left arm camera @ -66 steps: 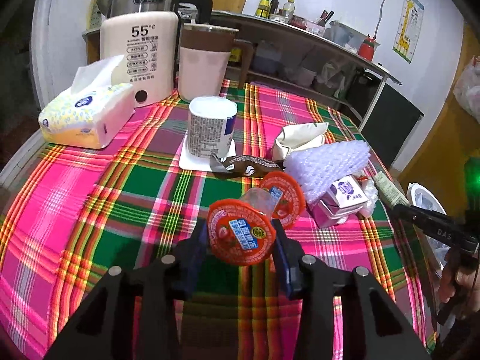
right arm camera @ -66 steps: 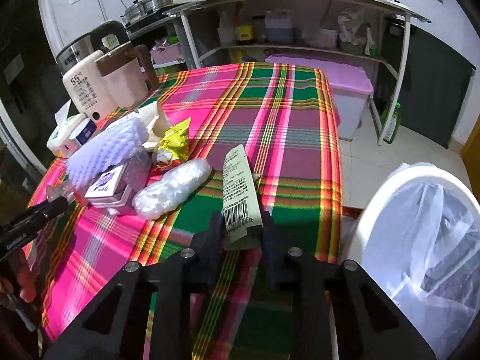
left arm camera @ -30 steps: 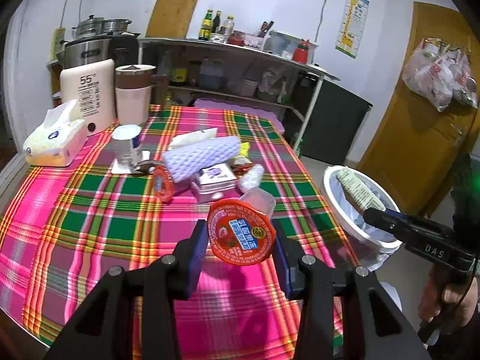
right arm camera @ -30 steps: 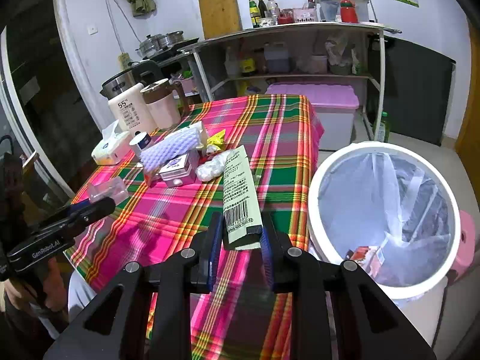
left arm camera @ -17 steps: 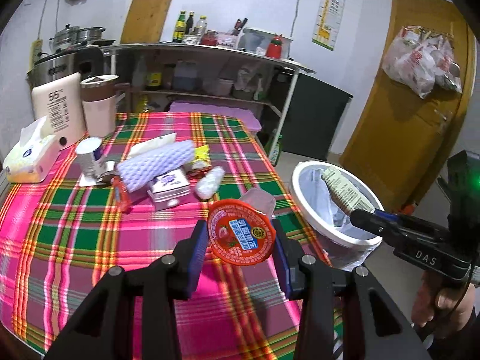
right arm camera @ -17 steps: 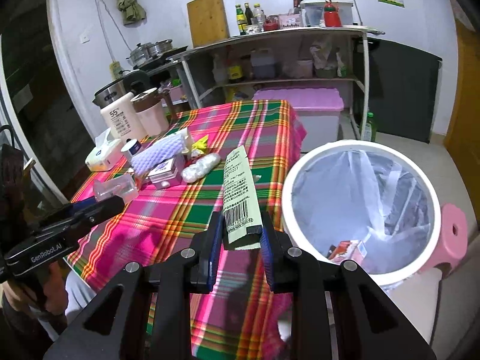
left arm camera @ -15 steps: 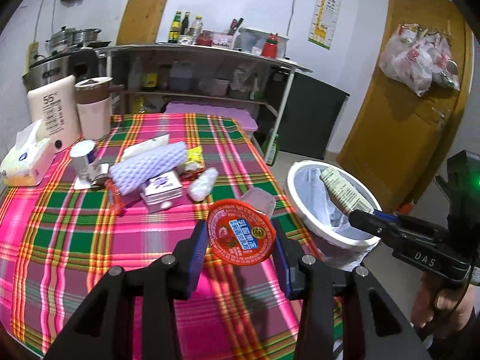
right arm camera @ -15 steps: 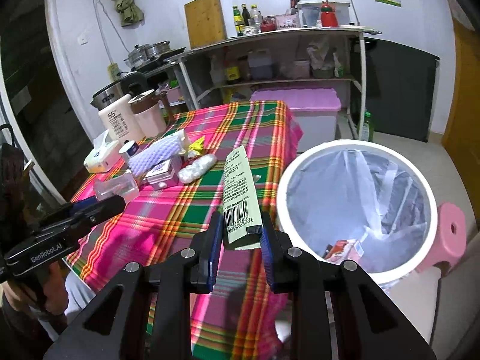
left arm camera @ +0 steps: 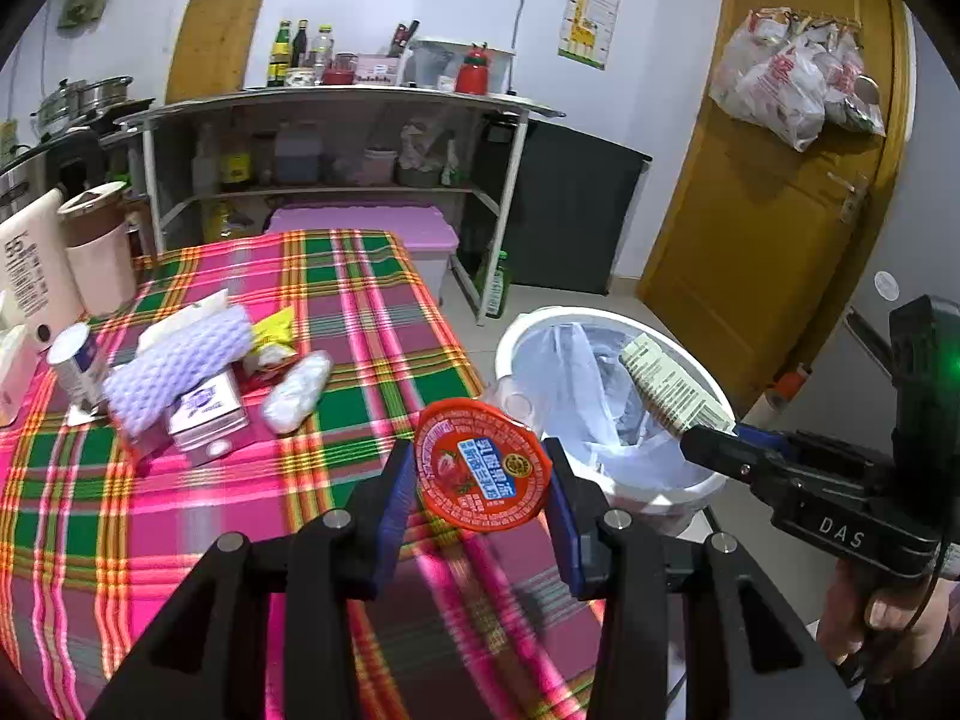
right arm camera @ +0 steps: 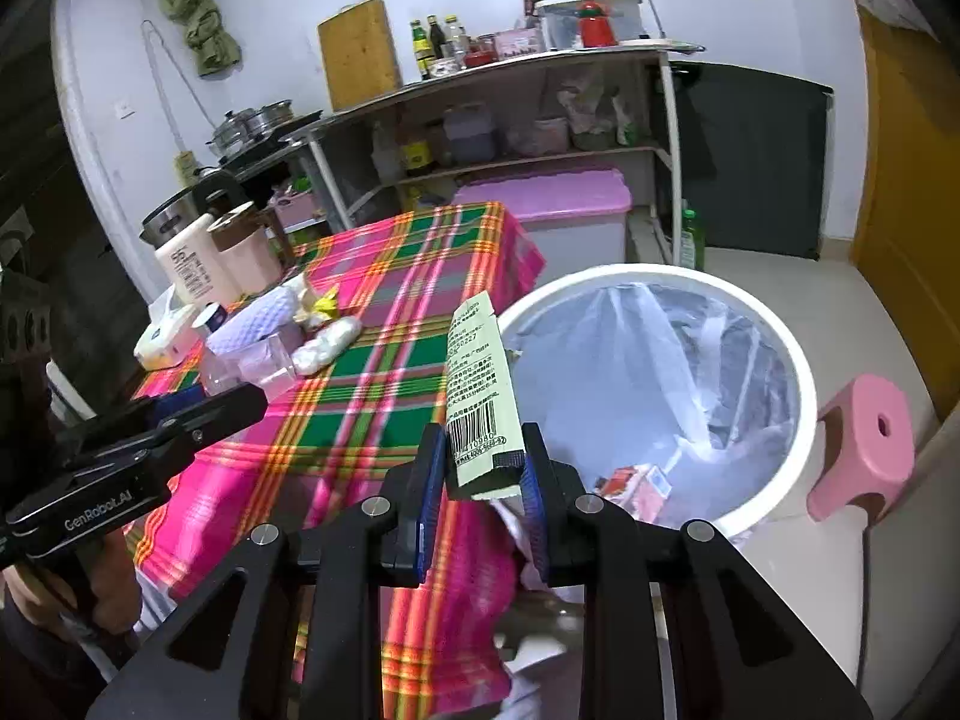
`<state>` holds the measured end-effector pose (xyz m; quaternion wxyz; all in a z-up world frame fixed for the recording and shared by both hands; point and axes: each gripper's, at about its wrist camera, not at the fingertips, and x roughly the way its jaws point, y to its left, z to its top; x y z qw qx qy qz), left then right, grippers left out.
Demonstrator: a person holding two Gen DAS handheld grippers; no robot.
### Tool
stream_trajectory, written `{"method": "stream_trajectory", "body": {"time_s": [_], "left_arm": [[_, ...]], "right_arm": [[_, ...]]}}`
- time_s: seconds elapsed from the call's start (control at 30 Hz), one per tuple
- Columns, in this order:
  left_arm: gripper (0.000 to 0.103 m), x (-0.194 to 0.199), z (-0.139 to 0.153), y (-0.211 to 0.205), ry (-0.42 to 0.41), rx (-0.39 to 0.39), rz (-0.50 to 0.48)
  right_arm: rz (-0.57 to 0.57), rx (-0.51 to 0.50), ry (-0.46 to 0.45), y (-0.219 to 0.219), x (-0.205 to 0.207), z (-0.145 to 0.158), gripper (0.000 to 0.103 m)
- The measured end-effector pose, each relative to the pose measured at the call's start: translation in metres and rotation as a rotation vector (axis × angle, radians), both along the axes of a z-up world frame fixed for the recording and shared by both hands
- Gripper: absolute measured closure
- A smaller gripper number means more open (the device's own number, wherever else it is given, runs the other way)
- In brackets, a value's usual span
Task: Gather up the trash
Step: 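Carry the jelly cup and receipt over the bin and open both grippers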
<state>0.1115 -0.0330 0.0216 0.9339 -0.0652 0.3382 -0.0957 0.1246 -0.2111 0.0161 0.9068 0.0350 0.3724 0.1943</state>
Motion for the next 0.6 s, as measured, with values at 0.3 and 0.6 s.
{"method": "stream_trajectory", "body": {"time_s": [0.3,0.6], "left_arm": [[0.06,0.023,-0.005,-0.026,0.013,0.005,-0.064],[0.06,0.047,-0.01,-0.055,0.028,0.014,-0.136]], "right_arm": [[-0.055,-0.012,0.02,-0.023,0.012,-0.009,0.078],[-0.102,-0.03,0.05,-0.043,0.025,-0.021,0.078]]}}
